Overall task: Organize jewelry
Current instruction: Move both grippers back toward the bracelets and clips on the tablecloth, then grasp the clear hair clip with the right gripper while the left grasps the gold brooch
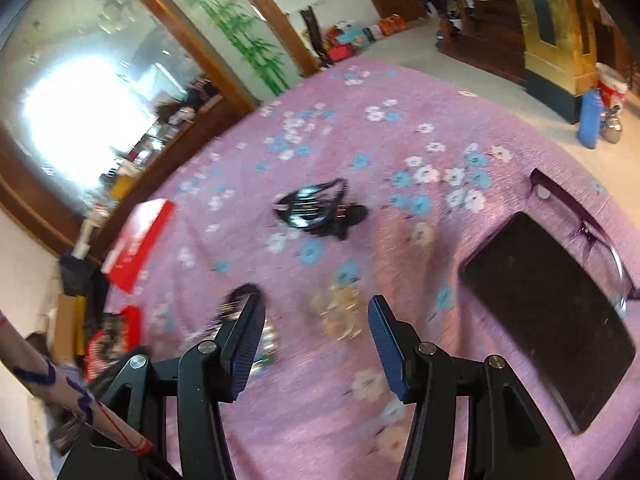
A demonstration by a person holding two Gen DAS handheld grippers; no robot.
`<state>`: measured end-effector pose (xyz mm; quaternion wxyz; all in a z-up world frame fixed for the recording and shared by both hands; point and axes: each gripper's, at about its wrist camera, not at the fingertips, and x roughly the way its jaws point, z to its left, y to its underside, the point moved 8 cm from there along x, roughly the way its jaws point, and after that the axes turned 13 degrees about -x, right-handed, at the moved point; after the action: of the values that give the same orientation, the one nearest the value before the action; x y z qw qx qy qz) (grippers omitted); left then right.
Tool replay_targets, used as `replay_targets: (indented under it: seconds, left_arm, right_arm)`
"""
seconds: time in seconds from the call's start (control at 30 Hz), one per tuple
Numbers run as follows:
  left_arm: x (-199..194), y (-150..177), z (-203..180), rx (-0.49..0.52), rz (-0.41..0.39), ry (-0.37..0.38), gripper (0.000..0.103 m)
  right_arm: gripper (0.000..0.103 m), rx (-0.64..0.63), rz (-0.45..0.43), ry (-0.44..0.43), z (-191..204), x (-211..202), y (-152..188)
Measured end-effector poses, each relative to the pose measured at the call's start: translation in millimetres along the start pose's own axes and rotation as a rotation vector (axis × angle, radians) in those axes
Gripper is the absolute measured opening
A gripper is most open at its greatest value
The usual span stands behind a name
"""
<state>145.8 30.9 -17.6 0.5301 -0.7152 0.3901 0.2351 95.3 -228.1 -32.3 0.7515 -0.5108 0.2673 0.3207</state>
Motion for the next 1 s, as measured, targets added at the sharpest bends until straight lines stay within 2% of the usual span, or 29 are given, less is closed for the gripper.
replay_targets:
  seconds: [0.07, 0.17, 0.4, 0.47, 0.53, 0.63, 0.8, 1.0]
  left_arm:
    - [-3, -2, -1, 0.004, -0.013, 0.005, 0.021]
    - [-5, -1, 0, 0.0, -0.013, 0.007, 0.021]
    - [-5, 1, 1, -0.005, -0.007, 0.014, 0.021]
    - [-5, 1, 1, -0.004, -0.008, 0.011, 0.021]
    - [-3, 2, 1, -0.004, -0.005, 0.006, 0.021]
    - [-2, 4, 0, -0.002, -0.007, -0.001, 0.021]
    - [-4, 6, -3, 0.01, -0.013, -0.004, 0.021]
    - [-6, 8, -7, 0.026, -0.025, -0.005, 0.021]
  right_arm:
    - [0.057, 0.004, 0.025, 0.027, -5, 9, -1]
    - [0.057, -0.008, 0.05, 0.015, 0, 23, 4]
    - [0.057, -0.185, 0.091, 0.132, 13, 51, 18]
    - [0.049, -0.237, 0.087, 0.173, 14, 52, 19]
    - [0.027, -0.273, 0.072, 0.192, 13, 52, 19]
    - [0.027, -0.27, 0.035, 0.177, 14, 47, 17]
    - [0.028, -0.267, -0.075, 0.1, 27, 26, 9]
    - [0.028, -0.322, -0.128, 0.062, 51, 19, 6]
